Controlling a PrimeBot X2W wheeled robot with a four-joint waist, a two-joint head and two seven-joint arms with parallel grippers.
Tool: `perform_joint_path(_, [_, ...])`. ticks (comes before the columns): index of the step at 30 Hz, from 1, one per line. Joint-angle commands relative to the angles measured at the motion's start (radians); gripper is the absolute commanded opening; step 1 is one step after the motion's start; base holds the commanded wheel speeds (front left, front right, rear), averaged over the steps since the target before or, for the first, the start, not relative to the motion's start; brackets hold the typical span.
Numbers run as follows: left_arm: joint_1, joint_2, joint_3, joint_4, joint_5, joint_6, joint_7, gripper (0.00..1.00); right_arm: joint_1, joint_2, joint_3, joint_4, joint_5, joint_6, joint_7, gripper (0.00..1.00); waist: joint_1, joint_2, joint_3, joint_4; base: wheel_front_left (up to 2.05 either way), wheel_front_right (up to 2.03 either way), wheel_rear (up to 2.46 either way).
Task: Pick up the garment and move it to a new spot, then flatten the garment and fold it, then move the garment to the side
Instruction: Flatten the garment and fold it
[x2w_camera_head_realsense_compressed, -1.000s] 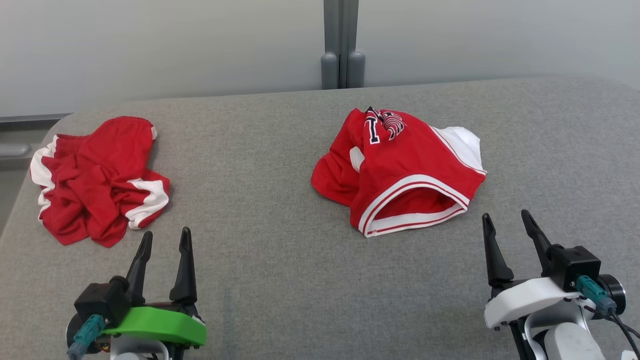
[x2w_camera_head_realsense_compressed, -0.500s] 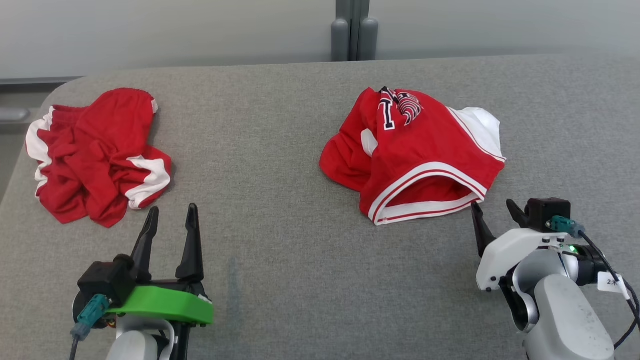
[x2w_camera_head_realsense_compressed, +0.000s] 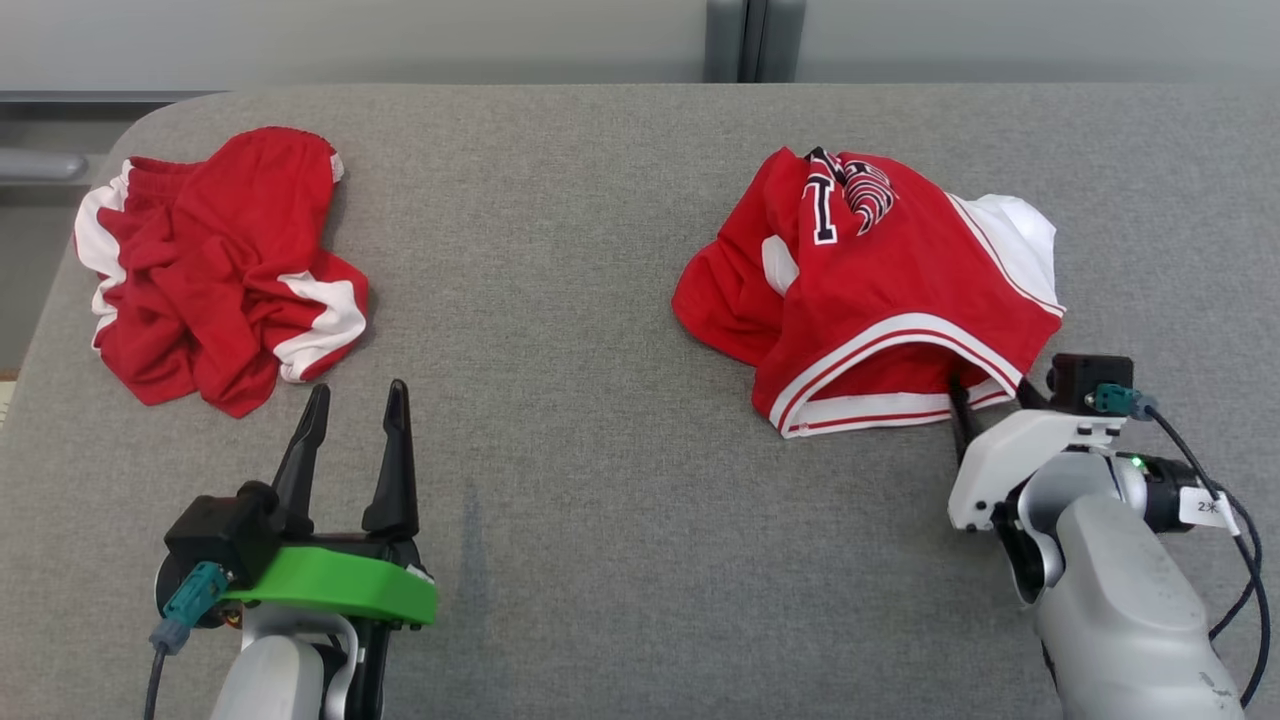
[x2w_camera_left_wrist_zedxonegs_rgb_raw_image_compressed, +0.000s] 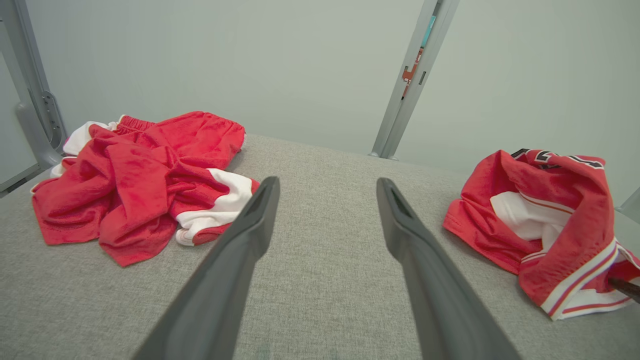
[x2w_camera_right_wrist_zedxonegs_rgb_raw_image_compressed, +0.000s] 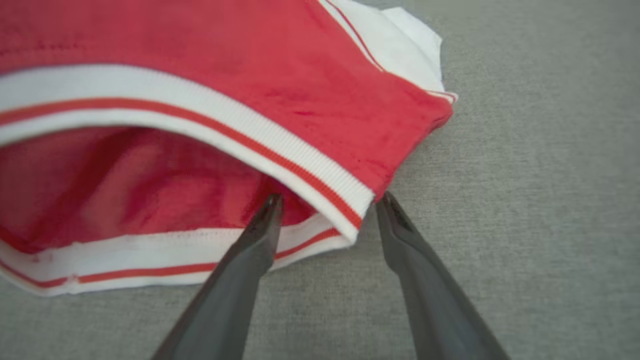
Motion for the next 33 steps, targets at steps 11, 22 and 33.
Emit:
perform_joint_path(11, [0.026,-0.002,0.003,0.016,-0.002,-0.006,-0.001,1.00,-0.120,-0.004,0.002,-0.078,-0.090,-0.001,-0.197,0.00,0.0000,-0.0001,-0.061,0.004,0.00,0.00,0.00])
perform_joint_path(22, [0.044,0.000,0.002,0.004,-0.008,-0.006,-0.001,1.00,-0.364,-0.004,0.352,-0.299,0.085,-0.001,-0.121,0.00,0.0000,-0.0001,-0.089,-0.008,0.00,0.00,0.00])
perform_joint_path(33, [0.037,0.009,-0.004,-0.006,-0.015,-0.006,-0.001,1.00,-0.638,-0.006,0.438,-0.312,0.268,-0.001,-0.140,0.00,0.0000,-0.0001,-0.075,-0.001,0.00,0.00,0.00])
